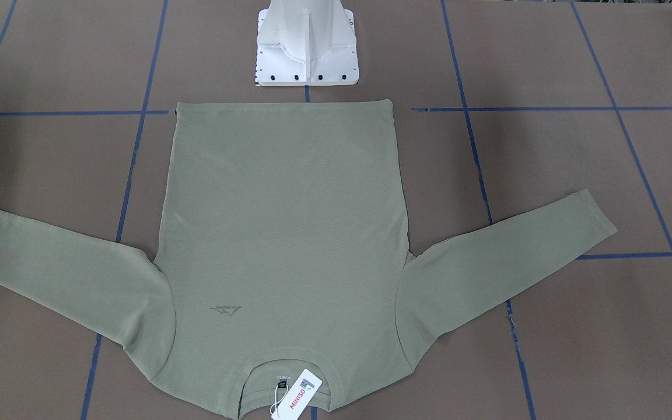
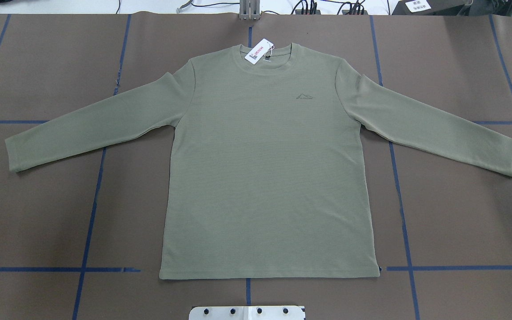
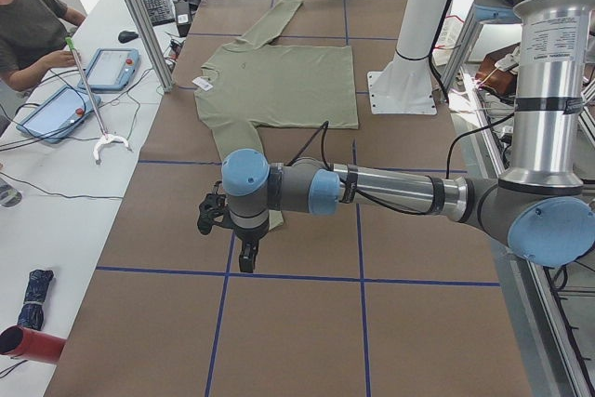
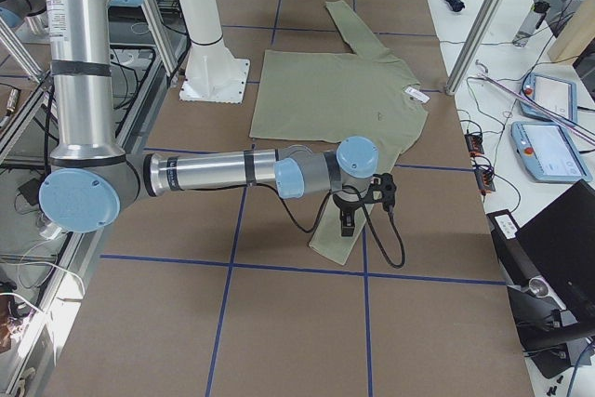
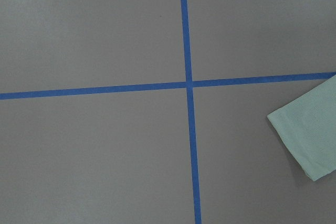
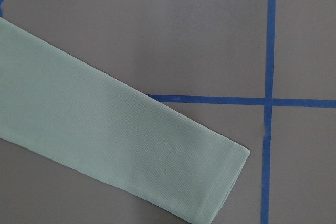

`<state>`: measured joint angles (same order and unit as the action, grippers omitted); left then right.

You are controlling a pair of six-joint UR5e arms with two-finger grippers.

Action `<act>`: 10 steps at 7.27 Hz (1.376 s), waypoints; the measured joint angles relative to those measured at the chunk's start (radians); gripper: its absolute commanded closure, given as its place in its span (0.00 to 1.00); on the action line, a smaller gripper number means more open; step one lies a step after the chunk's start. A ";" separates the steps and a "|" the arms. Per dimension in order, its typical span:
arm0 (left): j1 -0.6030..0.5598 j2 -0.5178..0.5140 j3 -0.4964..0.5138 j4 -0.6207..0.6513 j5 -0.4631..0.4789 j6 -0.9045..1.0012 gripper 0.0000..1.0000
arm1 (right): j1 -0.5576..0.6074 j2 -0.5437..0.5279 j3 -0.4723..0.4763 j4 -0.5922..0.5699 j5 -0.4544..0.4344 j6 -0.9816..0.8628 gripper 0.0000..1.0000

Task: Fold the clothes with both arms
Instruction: 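Move the right gripper toward the sleeve cuff nearest it and grasp it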

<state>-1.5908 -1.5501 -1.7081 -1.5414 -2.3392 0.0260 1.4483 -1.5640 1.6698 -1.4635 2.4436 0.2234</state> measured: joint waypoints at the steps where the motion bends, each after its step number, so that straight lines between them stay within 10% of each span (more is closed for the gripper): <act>1: 0.000 0.000 -0.001 0.000 -0.001 0.000 0.00 | 0.000 0.000 0.003 0.000 -0.004 0.003 0.00; 10: 0.001 0.003 -0.053 -0.025 -0.007 -0.010 0.00 | -0.001 -0.030 -0.016 0.102 -0.015 0.009 0.00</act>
<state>-1.5898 -1.5467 -1.7608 -1.5666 -2.3463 0.0160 1.4473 -1.5938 1.6538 -1.3611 2.4286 0.2327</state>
